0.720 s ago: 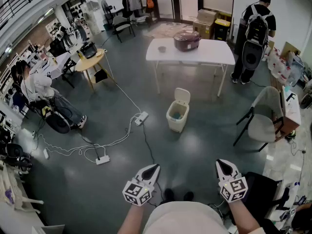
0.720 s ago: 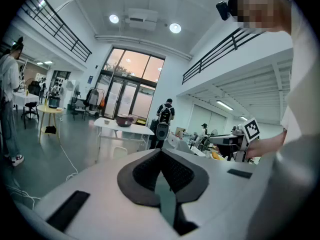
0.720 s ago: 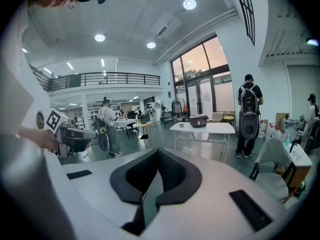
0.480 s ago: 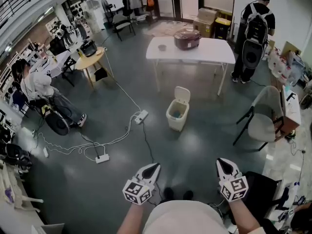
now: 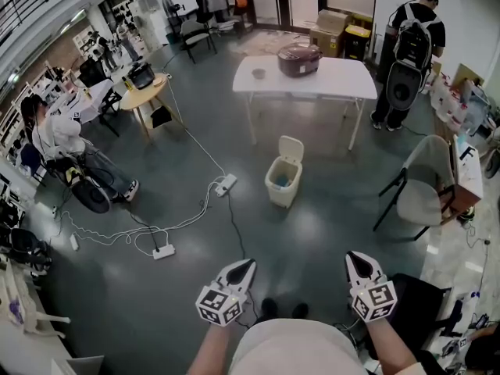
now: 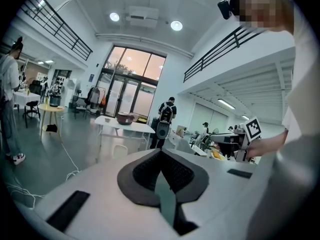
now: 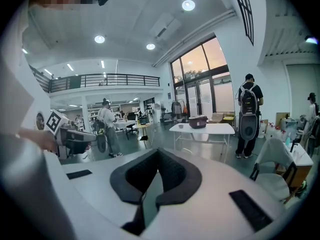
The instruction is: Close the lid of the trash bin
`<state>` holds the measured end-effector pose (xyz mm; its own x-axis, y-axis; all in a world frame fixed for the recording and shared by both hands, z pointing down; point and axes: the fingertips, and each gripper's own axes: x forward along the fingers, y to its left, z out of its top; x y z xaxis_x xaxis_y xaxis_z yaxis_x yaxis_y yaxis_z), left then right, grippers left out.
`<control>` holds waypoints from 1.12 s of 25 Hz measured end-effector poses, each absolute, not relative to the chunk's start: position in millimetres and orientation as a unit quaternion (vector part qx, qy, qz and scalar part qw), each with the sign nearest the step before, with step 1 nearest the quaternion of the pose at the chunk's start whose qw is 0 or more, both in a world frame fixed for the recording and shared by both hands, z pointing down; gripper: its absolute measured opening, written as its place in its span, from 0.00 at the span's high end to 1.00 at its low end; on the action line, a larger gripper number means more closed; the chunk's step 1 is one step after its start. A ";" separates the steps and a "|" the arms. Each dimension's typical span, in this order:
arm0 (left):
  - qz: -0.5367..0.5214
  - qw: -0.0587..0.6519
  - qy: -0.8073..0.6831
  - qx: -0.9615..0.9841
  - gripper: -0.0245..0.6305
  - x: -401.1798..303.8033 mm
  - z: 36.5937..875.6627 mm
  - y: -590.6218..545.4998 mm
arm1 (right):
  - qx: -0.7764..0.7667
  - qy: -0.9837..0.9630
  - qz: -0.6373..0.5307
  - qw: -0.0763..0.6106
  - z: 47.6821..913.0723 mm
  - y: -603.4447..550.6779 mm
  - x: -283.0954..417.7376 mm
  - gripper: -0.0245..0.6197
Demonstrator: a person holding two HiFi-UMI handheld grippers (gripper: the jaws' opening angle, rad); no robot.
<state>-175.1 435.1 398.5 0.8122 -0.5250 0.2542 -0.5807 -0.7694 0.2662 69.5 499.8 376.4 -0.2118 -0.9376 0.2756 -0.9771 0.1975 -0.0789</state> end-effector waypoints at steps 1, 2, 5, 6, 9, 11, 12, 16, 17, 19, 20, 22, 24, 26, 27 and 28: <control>0.083 0.169 -0.296 0.936 0.94 -173.3 399.8 435.4 | 0.622 -0.769 0.118 0.083 377.1 500.1 71.9 0.94; 0.084 0.171 -0.298 0.936 0.94 -171.5 401.4 435.9 | 0.623 -0.769 0.118 0.083 378.2 500.7 74.8 0.94; 0.084 0.173 -0.301 0.934 0.94 -166.2 405.4 438.1 | 0.626 -0.767 0.115 0.081 380.2 502.5 84.0 0.94; 0.084 0.173 -0.303 0.933 0.94 -164.3 406.5 438.5 | 0.626 -0.767 0.114 0.081 380.0 502.7 86.7 0.94; 0.085 0.173 -0.307 0.932 0.94 -157.6 409.2 438.4 | 0.625 -0.768 0.114 0.082 382.1 501.7 94.9 0.87; 0.086 0.173 -0.309 0.931 0.94 -152.4 410.7 439.6 | 0.622 -0.770 0.116 0.081 384.6 502.1 100.9 0.85; 0.087 0.173 -0.311 0.931 0.94 -149.5 411.2 440.8 | 0.621 -0.771 0.117 0.080 385.9 503.0 104.1 0.83; 0.089 0.169 -0.314 0.930 0.94 -140.7 411.4 444.0 | 0.617 -0.774 0.120 0.078 391.8 506.0 114.8 0.83; 0.089 0.169 -0.315 0.930 0.94 -139.8 411.3 443.5 | 0.618 -0.773 0.121 0.079 392.4 505.1 116.2 0.83; 0.092 0.170 -0.315 0.929 0.94 -138.6 412.2 441.9 | 0.619 -0.772 0.124 0.079 394.0 502.2 118.7 0.83; 0.094 0.171 -0.315 0.929 0.94 -137.9 413.4 441.2 | 0.619 -0.771 0.126 0.078 395.1 500.7 120.0 0.83; 0.100 0.172 -0.314 0.928 0.94 -136.1 416.9 438.8 | 0.621 -0.769 0.129 0.078 397.4 497.3 123.4 0.83; 0.102 0.174 -0.313 0.928 0.94 -133.8 419.8 432.8 | 0.623 -0.767 0.132 0.079 399.8 491.4 127.1 0.83; 0.102 0.176 -0.311 0.928 0.94 -131.3 422.1 422.9 | 0.625 -0.765 0.135 0.082 403.1 482.7 130.1 0.83; 0.102 0.178 -0.310 0.929 0.94 -129.9 423.6 416.9 | 0.625 -0.764 0.136 0.084 404.8 477.6 131.6 0.83; 0.103 0.179 -0.308 0.929 0.94 -128.4 425.4 410.3 | 0.626 -0.763 0.137 0.087 406.4 471.9 133.1 0.83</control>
